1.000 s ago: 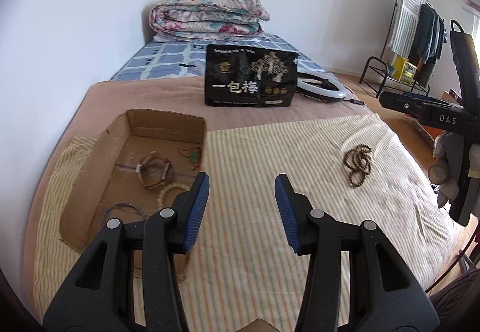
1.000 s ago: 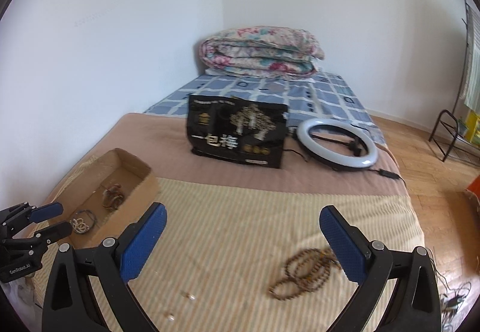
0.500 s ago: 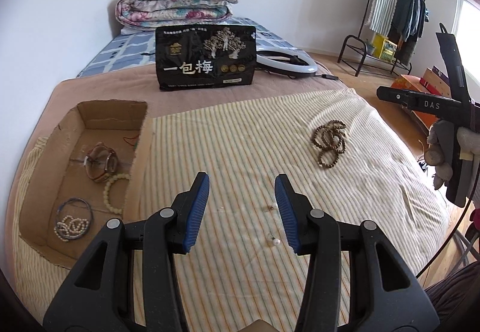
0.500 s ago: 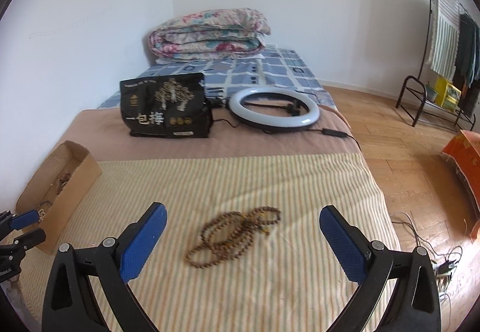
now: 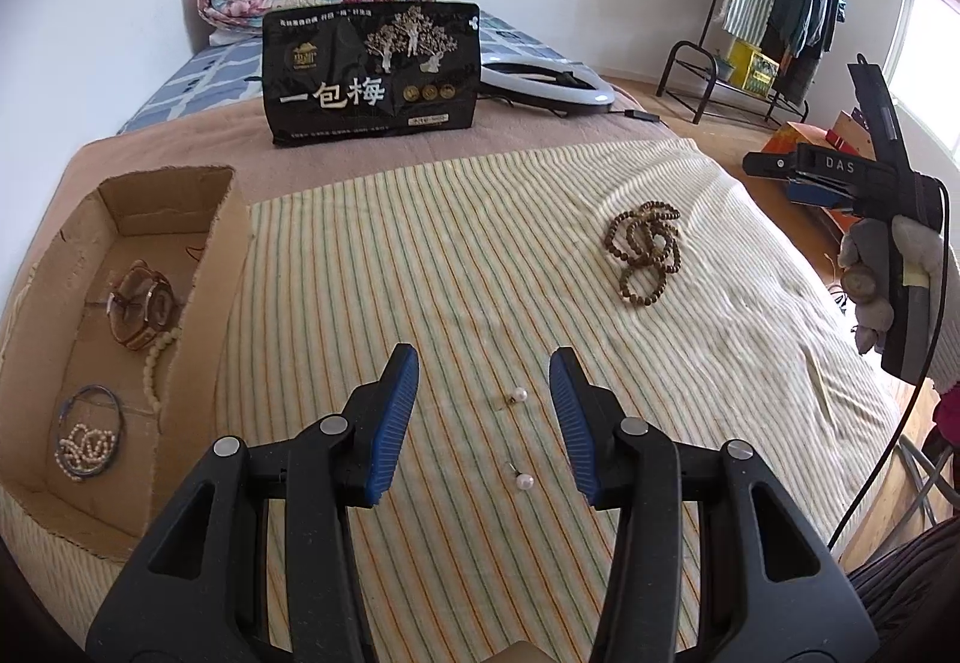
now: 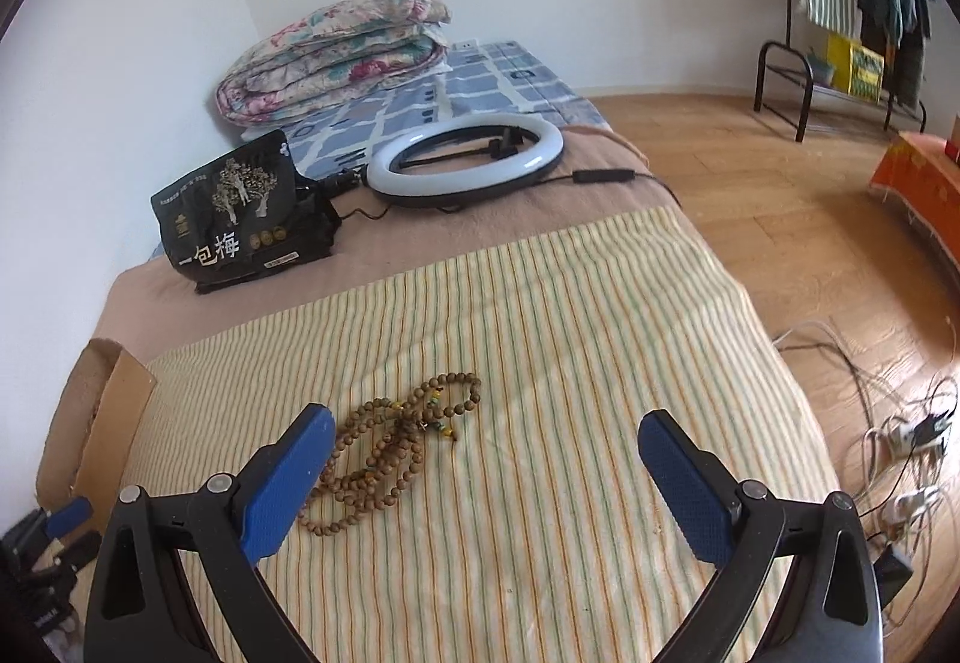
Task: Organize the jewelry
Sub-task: 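Move both tools back over the brown mala and remaining pearls, then grasp a pearl with the left tool while the right tool grasps the brown mala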
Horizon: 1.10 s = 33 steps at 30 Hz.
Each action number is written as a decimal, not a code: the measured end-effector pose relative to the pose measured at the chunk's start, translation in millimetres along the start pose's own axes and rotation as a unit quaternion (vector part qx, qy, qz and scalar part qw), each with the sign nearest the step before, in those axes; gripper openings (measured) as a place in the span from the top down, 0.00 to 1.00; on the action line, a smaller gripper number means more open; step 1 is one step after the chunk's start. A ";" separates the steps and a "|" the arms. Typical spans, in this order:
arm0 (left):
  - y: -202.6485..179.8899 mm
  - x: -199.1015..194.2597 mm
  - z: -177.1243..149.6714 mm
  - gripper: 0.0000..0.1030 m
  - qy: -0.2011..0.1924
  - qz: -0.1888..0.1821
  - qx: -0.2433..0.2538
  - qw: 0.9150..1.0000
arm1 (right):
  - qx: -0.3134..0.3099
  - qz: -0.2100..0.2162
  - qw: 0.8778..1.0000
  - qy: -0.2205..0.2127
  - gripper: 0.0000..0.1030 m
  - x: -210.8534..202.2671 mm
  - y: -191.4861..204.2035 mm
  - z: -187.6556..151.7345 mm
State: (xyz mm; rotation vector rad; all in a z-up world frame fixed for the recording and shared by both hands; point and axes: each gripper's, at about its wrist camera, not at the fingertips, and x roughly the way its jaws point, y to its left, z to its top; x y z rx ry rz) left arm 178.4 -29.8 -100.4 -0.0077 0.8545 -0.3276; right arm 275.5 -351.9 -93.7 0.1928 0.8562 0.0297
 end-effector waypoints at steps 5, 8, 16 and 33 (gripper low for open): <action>0.5 12.4 -5.3 0.55 0.013 -0.007 -0.003 1.000 | 0.016 0.018 0.999 0.024 0.08 22.3 -0.2 -6.0; 2.6 17.8 -8.3 0.55 0.018 -0.016 -0.007 1.000 | 0.020 0.030 0.999 0.039 0.11 36.6 4.4 -9.7; 1.6 37.6 -10.7 0.55 0.036 -0.032 -0.006 0.999 | -0.008 0.037 0.997 0.068 0.17 72.6 28.8 -14.8; -14.5 70.3 -19.9 0.76 0.063 -0.030 0.037 0.997 | -0.064 0.013 0.994 0.093 0.24 111.8 69.4 -20.5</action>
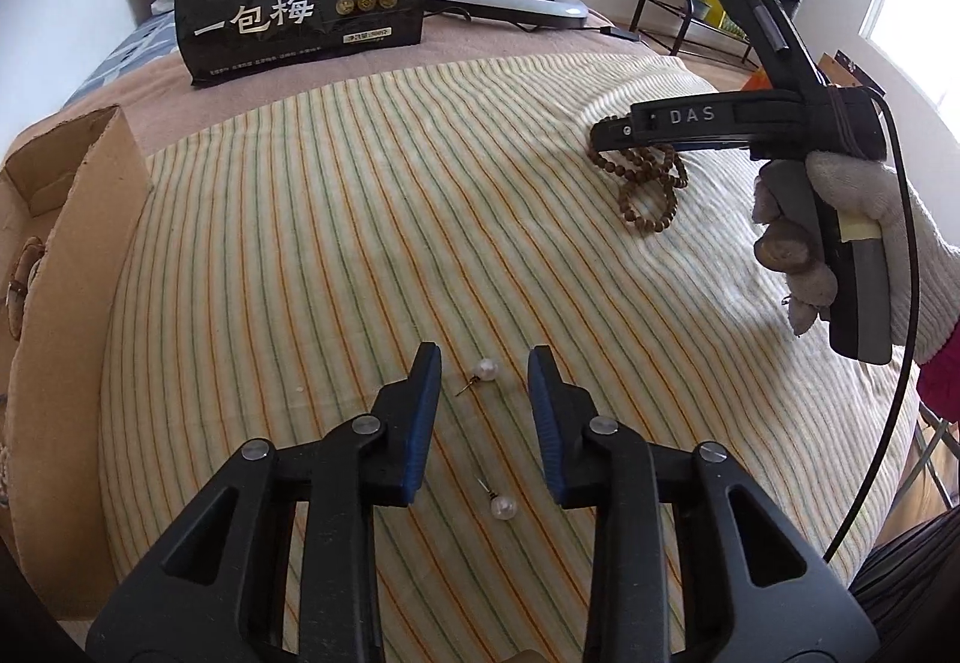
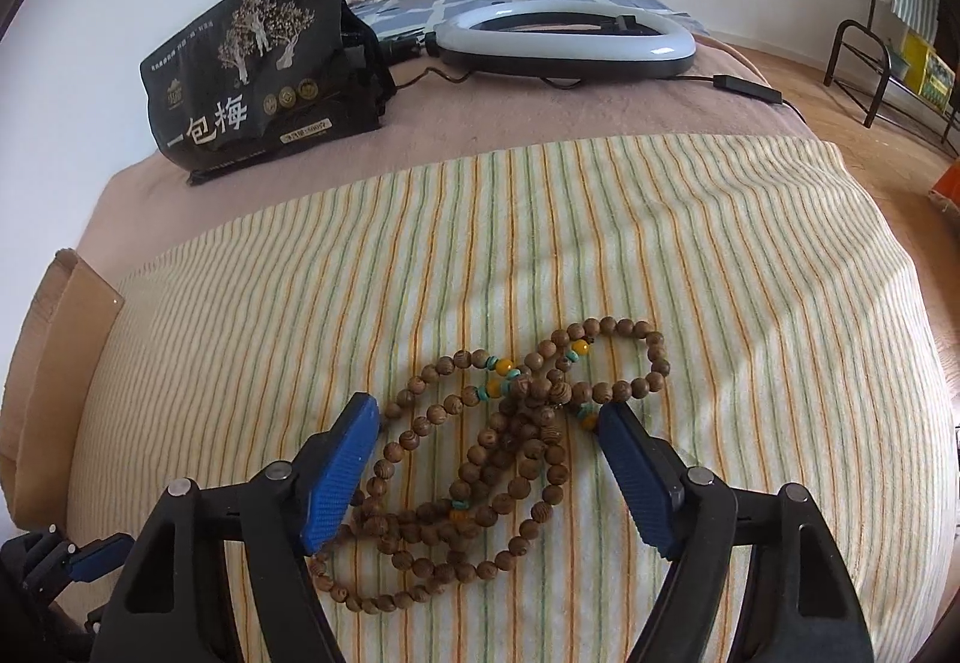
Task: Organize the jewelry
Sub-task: 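Grasp a pearl with the left tool while the right tool grasps the brown mala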
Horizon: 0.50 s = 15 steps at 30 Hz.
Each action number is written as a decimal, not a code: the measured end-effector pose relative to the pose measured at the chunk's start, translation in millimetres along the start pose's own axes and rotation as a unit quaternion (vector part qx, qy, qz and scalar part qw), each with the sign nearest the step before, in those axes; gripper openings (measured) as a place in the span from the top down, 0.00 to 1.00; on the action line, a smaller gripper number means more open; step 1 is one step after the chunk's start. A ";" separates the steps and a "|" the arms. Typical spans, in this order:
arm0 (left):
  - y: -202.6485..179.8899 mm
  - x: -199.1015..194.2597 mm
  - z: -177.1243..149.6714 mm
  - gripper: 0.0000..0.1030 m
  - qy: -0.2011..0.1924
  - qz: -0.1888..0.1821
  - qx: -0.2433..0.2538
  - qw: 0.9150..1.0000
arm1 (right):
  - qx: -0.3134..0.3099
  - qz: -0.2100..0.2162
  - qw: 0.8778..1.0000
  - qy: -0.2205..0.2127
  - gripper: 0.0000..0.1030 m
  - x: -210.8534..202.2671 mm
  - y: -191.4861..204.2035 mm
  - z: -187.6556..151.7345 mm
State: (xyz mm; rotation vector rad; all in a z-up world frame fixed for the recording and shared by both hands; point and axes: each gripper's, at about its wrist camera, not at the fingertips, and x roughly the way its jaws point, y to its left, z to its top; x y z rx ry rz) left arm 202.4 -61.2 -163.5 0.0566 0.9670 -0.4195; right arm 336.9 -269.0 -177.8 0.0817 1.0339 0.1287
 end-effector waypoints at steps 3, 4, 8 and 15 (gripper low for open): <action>-2.3 3.9 -2.1 0.79 0.005 0.002 0.006 1.000 | -0.019 -0.015 1.000 0.000 0.26 2.4 5.7 -2.0; -3.1 4.7 -2.5 0.79 0.005 0.003 0.007 1.000 | -0.026 -0.019 0.999 0.001 0.26 2.9 7.2 -2.6; -4.3 7.4 -2.5 0.85 0.006 0.008 0.012 1.000 | -0.040 -0.026 0.999 0.003 0.29 4.0 9.2 -2.9; 3.4 11.0 0.7 0.93 0.006 0.002 -0.007 1.000 | -0.067 -0.018 0.998 0.002 0.78 -2.8 -0.4 -9.0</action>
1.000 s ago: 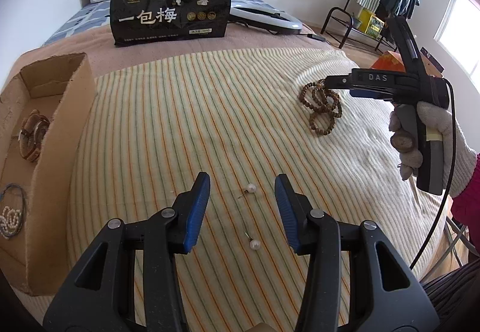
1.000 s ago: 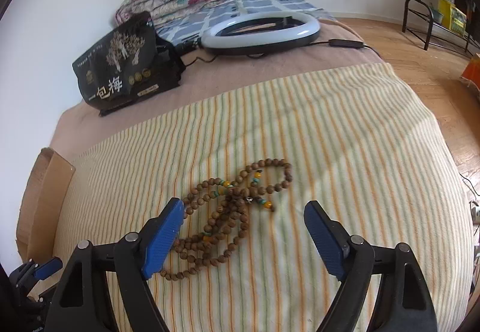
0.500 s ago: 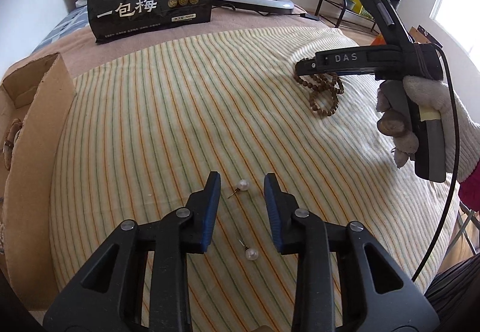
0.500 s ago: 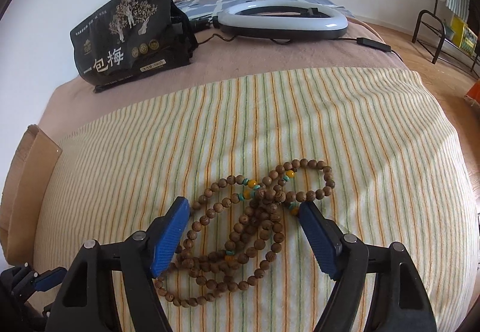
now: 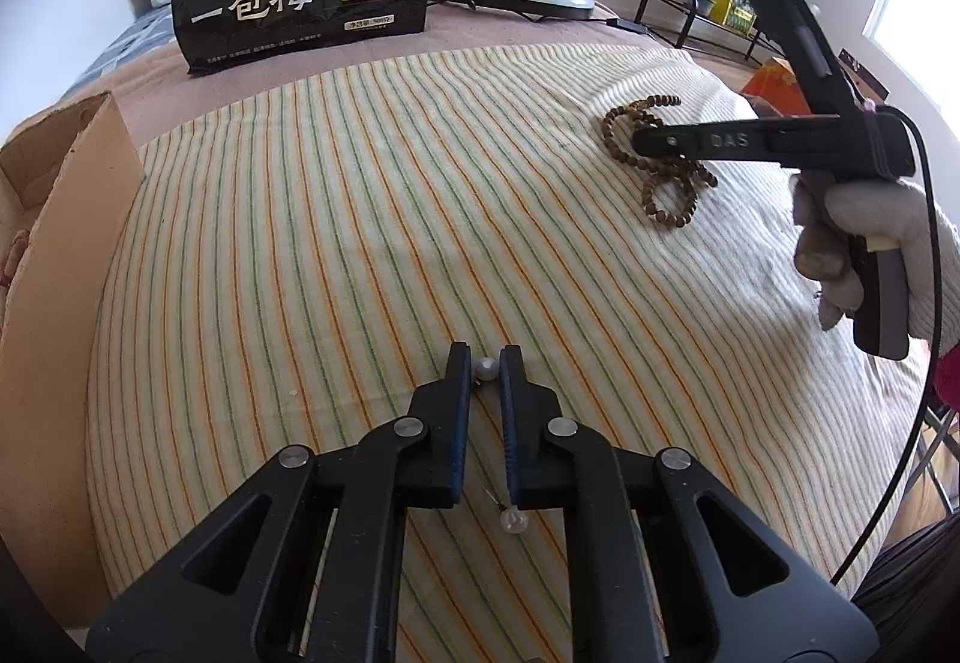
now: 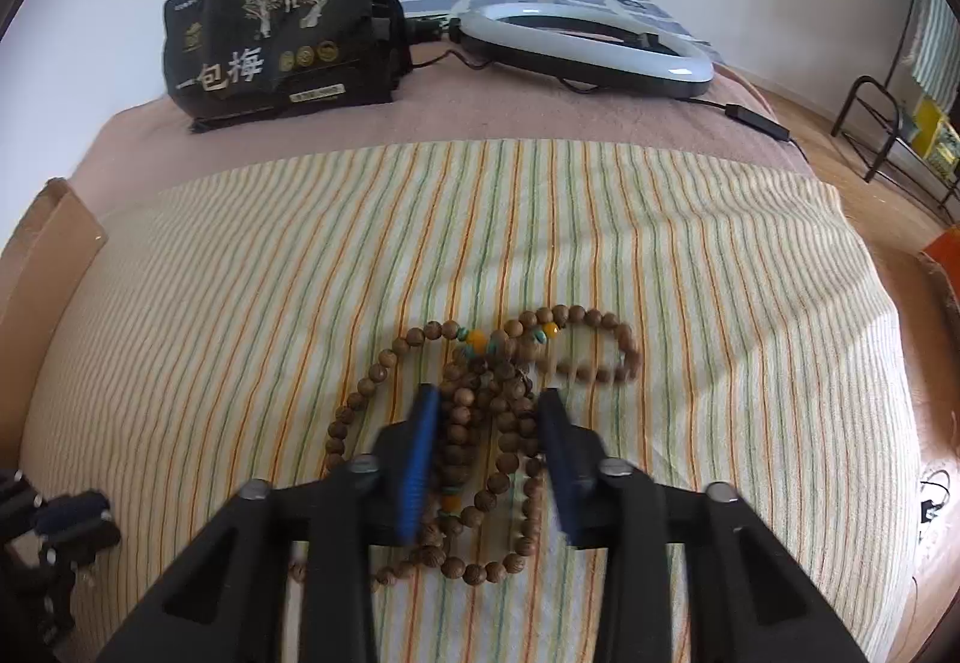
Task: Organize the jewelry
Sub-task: 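Grasp a pearl with the left tool while the right tool grasps the brown mala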
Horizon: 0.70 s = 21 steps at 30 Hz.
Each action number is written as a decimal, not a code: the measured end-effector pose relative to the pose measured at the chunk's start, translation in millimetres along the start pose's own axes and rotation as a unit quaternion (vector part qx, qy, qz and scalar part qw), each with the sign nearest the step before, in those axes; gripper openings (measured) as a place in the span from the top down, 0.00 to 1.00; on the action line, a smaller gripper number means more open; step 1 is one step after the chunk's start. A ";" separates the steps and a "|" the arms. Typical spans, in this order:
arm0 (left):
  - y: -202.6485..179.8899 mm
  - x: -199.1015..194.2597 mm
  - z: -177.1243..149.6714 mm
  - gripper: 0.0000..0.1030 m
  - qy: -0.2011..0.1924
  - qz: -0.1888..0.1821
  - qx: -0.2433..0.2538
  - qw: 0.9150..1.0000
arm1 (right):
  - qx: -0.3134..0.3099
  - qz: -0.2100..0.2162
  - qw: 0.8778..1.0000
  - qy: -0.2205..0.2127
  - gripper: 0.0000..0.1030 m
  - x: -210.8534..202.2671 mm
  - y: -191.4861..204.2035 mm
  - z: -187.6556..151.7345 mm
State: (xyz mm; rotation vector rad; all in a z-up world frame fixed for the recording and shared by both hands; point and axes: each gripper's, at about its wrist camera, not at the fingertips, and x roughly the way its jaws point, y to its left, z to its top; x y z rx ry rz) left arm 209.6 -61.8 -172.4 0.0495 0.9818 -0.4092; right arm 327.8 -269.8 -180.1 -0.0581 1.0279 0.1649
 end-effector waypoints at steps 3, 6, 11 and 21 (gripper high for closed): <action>-0.6 -1.4 0.1 0.93 -0.001 0.002 0.000 1.000 | 0.008 0.024 1.000 0.002 0.89 -4.3 -8.9 -3.1; -0.8 -7.0 1.3 0.93 -0.007 0.002 0.001 1.000 | 0.025 0.048 0.999 -0.001 0.89 -13.5 -17.0 -8.4; 1.8 -22.6 4.3 0.93 -0.022 0.000 -0.007 1.000 | 0.033 0.062 0.997 -0.019 0.89 -37.3 -23.0 -18.1; 8.7 -61.5 5.9 0.94 -0.055 -0.001 -0.021 0.998 | 0.049 0.073 0.994 -0.066 0.89 -101.9 -41.2 -28.0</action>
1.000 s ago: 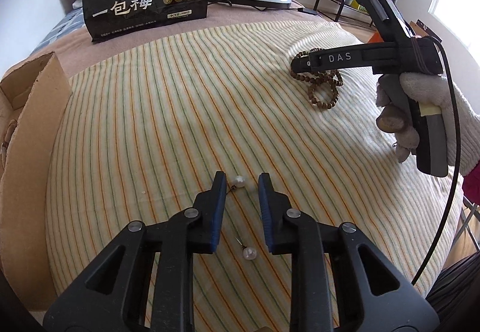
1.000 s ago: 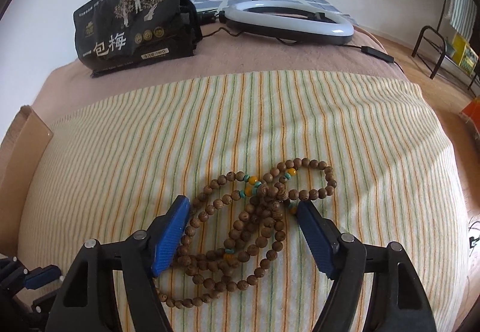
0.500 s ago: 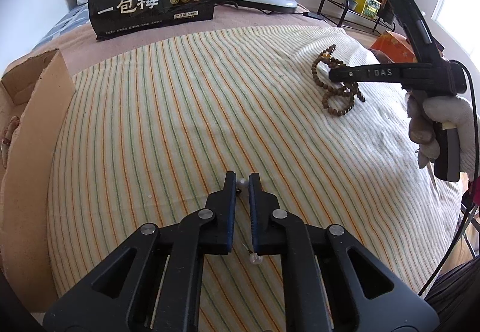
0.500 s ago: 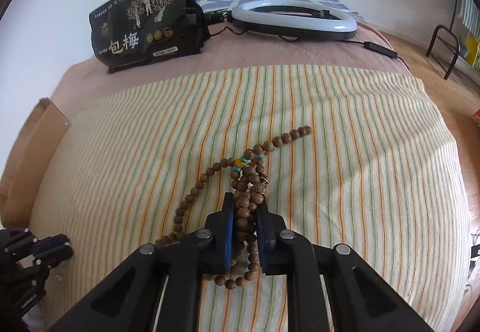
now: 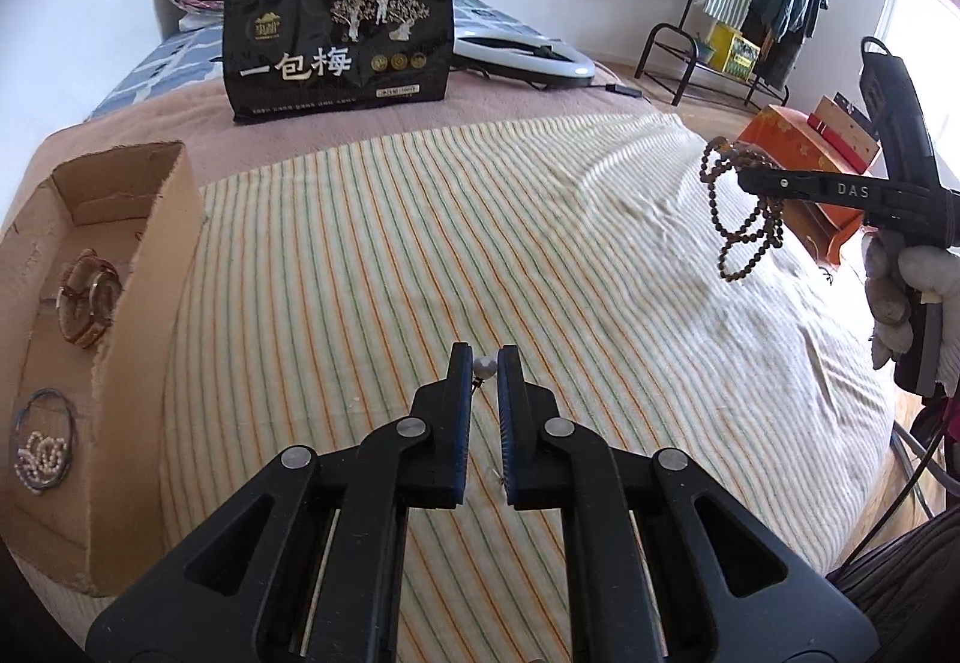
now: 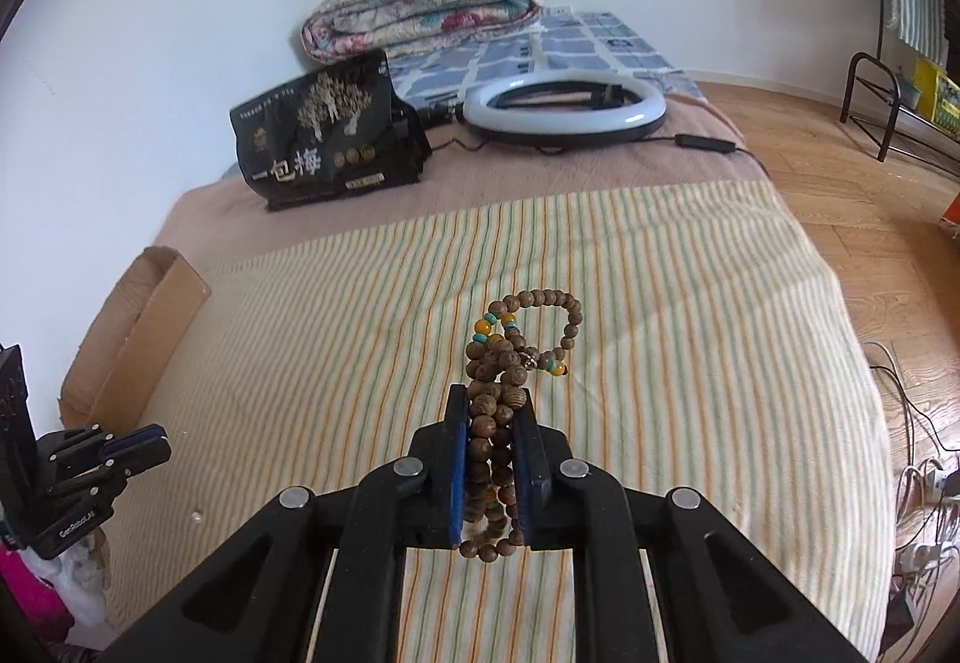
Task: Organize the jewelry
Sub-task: 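Carry the pearl in the left tool while the right tool lifts the mala to the box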
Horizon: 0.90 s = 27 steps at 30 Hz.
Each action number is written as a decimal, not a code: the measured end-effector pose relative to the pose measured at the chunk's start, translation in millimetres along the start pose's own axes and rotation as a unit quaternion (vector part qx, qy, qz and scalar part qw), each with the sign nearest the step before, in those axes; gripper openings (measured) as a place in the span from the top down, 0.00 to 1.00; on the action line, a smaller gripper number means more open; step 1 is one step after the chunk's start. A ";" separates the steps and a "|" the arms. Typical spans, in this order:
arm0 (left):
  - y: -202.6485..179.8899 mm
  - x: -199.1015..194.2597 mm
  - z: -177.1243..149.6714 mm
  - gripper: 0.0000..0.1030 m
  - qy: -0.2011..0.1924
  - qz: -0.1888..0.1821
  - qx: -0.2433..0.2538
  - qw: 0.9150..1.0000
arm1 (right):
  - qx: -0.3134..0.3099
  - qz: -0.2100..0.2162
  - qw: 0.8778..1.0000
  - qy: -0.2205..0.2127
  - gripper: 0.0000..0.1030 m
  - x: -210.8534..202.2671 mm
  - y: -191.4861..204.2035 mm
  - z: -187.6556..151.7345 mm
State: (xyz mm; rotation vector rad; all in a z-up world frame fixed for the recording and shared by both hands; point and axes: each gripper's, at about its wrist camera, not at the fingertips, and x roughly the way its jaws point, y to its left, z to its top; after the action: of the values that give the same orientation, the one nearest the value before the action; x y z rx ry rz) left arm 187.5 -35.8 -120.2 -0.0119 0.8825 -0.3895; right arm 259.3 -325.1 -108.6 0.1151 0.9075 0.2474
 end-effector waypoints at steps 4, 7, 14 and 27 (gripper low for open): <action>5.6 -14.6 0.3 0.94 -0.011 0.004 -0.008 1.000 | -0.006 0.000 1.000 -0.014 0.89 -20.8 4.7 2.4; 11.6 -28.0 0.9 0.94 -0.021 0.008 -0.013 1.000 | -0.012 0.004 1.000 -0.023 0.89 -34.4 11.7 4.9; 29.9 -65.0 1.1 0.93 -0.048 0.028 -0.024 0.998 | -0.043 0.020 0.998 -0.042 0.89 -60.2 43.9 7.7; 87.0 -120.7 -17.4 0.93 -0.078 0.078 -0.060 0.992 | -0.095 0.064 0.992 -0.057 0.89 -79.2 115.0 14.8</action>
State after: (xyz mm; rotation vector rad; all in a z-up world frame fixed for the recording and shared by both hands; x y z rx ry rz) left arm 134.1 88.4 -55.5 -0.0818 0.7461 -0.1861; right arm 205.4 -234.6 -15.6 0.0119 0.7608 0.4413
